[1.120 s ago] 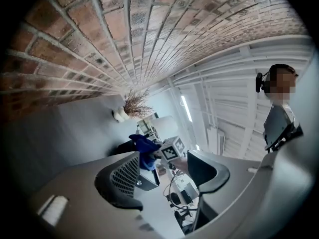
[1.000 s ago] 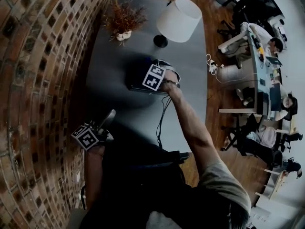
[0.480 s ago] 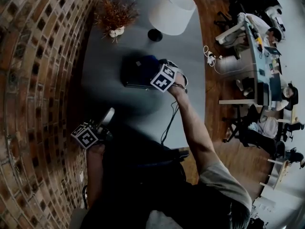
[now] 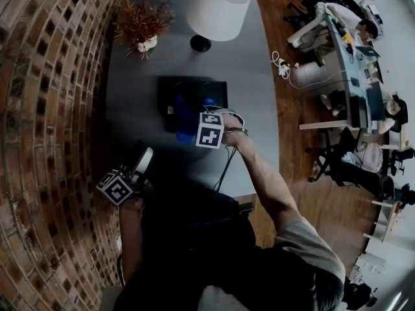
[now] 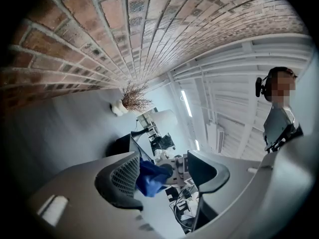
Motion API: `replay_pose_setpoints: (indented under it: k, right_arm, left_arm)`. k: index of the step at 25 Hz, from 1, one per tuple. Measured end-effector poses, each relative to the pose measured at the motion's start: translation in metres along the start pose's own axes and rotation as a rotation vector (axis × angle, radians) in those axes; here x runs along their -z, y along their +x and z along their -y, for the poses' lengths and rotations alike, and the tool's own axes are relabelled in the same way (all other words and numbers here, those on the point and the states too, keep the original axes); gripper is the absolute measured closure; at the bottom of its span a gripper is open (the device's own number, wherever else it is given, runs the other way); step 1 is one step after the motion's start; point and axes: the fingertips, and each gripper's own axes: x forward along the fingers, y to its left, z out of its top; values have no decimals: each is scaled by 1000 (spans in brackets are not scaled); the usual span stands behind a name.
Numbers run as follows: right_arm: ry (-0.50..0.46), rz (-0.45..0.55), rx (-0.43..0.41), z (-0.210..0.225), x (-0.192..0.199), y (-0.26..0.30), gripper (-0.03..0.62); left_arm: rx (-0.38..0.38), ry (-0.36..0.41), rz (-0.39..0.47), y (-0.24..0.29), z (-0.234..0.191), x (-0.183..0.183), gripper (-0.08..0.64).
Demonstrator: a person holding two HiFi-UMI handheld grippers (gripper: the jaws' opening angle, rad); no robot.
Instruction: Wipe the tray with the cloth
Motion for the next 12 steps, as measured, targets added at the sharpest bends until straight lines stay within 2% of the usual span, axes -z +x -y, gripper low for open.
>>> replay_pose_setpoints:
  k: [1, 2, 5, 6, 7, 9, 12]
  right_arm:
    - [28, 15, 0, 4, 3, -4, 463]
    - [71, 17, 44, 21, 11, -10, 462]
    - [219, -31, 322, 117, 50, -36, 462]
    - [263, -38, 383, 145, 59, -41, 462]
    - [297, -40, 405, 165, 66, -40, 462]
    - [315, -60, 383, 181, 74, -24, 462]
    - [226, -128, 338, 166, 78, 1, 463]
  left_arm:
    - [2, 0, -3, 1, 1, 1, 258]
    - [5, 1, -7, 2, 2, 2, 258]
    - [16, 0, -11, 5, 7, 4, 258]
    - [16, -4, -8, 5, 8, 4, 258]
    - [15, -6, -5, 5, 8, 3, 256]
    - [13, 1, -3, 5, 9, 1, 258]
    - [11, 15, 4, 5, 12, -4, 258]
